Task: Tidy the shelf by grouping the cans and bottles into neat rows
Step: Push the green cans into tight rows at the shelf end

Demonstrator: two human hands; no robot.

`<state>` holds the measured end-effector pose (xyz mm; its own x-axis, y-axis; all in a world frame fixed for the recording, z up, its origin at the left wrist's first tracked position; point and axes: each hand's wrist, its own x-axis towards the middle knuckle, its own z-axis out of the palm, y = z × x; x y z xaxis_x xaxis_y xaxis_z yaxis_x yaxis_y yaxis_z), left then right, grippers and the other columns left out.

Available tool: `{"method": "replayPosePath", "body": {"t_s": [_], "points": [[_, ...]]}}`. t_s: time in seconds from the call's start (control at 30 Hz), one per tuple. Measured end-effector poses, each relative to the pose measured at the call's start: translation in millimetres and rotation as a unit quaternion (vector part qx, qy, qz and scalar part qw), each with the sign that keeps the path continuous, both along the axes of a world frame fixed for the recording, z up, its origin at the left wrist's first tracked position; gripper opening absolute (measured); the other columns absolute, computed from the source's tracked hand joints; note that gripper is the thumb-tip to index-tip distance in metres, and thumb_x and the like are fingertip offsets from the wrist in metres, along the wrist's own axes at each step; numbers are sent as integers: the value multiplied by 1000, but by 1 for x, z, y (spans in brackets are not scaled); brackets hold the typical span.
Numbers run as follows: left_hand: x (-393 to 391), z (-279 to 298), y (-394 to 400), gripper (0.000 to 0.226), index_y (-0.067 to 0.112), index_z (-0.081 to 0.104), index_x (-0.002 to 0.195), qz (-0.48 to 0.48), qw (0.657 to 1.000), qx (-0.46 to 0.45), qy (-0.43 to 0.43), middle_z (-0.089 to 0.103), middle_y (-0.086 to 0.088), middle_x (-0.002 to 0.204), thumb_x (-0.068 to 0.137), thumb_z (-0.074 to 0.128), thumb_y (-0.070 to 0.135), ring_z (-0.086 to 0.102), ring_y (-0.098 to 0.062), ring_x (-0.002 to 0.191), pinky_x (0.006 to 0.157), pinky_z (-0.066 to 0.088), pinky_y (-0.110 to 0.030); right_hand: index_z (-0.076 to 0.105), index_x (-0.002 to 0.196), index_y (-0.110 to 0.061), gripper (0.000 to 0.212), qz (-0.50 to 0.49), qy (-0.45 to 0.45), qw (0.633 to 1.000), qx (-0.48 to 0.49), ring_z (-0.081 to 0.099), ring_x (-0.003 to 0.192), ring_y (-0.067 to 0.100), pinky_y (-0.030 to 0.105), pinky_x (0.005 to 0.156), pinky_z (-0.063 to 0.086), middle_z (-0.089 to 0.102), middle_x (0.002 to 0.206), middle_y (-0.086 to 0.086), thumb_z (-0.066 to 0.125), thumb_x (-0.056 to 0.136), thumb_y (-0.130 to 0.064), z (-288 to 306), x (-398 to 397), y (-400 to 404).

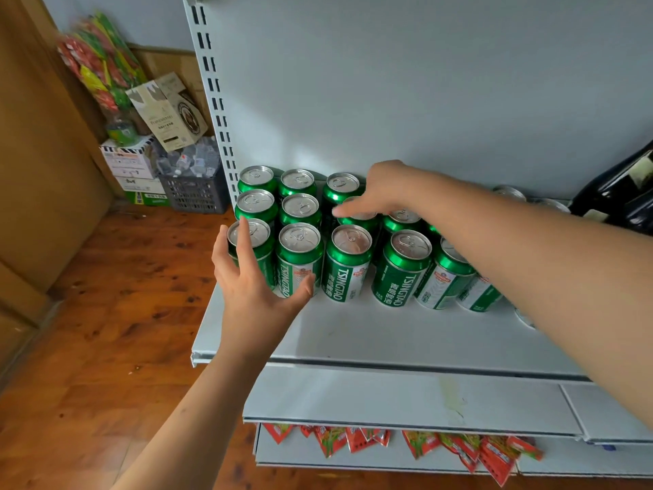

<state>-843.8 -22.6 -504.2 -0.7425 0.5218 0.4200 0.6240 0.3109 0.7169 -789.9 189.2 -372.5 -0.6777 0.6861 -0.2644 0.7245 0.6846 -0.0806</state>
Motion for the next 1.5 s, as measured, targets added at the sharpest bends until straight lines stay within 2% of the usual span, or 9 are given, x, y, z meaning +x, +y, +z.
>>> {"method": "replayPosePath", "body": {"t_s": [0.1, 0.27, 0.43, 0.57, 0.73, 1.0, 1.27, 1.4, 1.5], "points": [[1, 3, 1, 113, 18, 10, 157, 1, 1000, -6, -10, 7, -11, 158, 72, 81, 42, 8, -25, 149, 115, 18, -33, 56, 114, -4, 69, 5, 18, 999, 44, 55, 86, 28, 28, 66, 42, 48, 92, 7, 73, 73, -58, -5, -10, -9], [5, 9, -3, 110, 16, 13, 157, 34, 998, -38, 23, 8, -18, 160, 73, 77, 48, 7, -34, 149, 118, 22, -51, 53, 87, -6, 63, 36, 39, 998, 35, 50, 85, 25, 27, 62, 36, 52, 87, 8, 62, 79, -68, -7, -5, -7], [38, 34, 8, 66, 9, 47, 141, 55, 983, 26, 174, 43, -16, 144, 83, 71, 29, 36, -34, 135, 111, 32, -45, 64, 110, -5, 66, 2, 88, 992, 95, 59, 99, 29, 32, 79, 48, 64, 111, 13, 63, 81, -65, 11, 33, 31], [71, 41, 49, 53, 15, 63, 123, -10, 981, -22, 192, 57, -4, 129, 79, 68, 44, 43, -31, 126, 103, 31, -45, 65, 108, -8, 70, 20, -31, 998, 59, 60, 97, 28, 31, 74, 46, 65, 107, 11, 58, 79, -72, -3, 58, 37], [84, 46, 92, 58, 20, 70, 112, -48, 958, -119, 256, 63, 2, 117, 77, 56, 64, 44, -29, 125, 109, 23, -48, 62, 87, -12, 61, 11, 11, 998, 60, 57, 82, 25, 29, 59, 38, 63, 90, 8, 64, 73, -71, -15, 61, 40], [82, 57, 106, 61, 20, 62, 103, -45, 966, -201, 156, 63, 5, 99, 73, 62, 74, 45, -25, 112, 104, 20, -46, 70, 94, -16, 61, -9, 90, 995, 42, 61, 91, 22, 33, 78, 52, 67, 95, 3, 75, 65, -69, -17, 68, 42], [75, 55, 94, 52, 28, 63, 113, -42, 987, -109, 111, 67, 12, 108, 71, 75, 56, 45, -20, 115, 96, 21, -34, 72, 99, -9, 54, 42, 151, 987, 33, 64, 93, 26, 35, 77, 53, 70, 96, 8, 79, 70, -54, -24, 66, 40], [75, 52, 95, 66, 25, 56, 124, -47, 979, -139, 140, 61, 7, 119, 73, 56, 67, 42, -24, 121, 102, 22, -38, 70, 101, -1, 60, 64, 197, 978, 18, 64, 96, 30, 39, 83, 53, 70, 102, 16, 64, 83, -58, -18, 58, 46], [76, 52, 95, 78, 27, 51, 135, -48, 978, -157, 130, 52, 4, 135, 76, 35, 75, 37, -24, 131, 108, 24, -42, 66, 117, -11, 34, 90, 210, 973, 40, 57, 107, 24, 28, 87, 43, 64, 120, 10, 50, 99, -36, -12, 50, 55]]}}
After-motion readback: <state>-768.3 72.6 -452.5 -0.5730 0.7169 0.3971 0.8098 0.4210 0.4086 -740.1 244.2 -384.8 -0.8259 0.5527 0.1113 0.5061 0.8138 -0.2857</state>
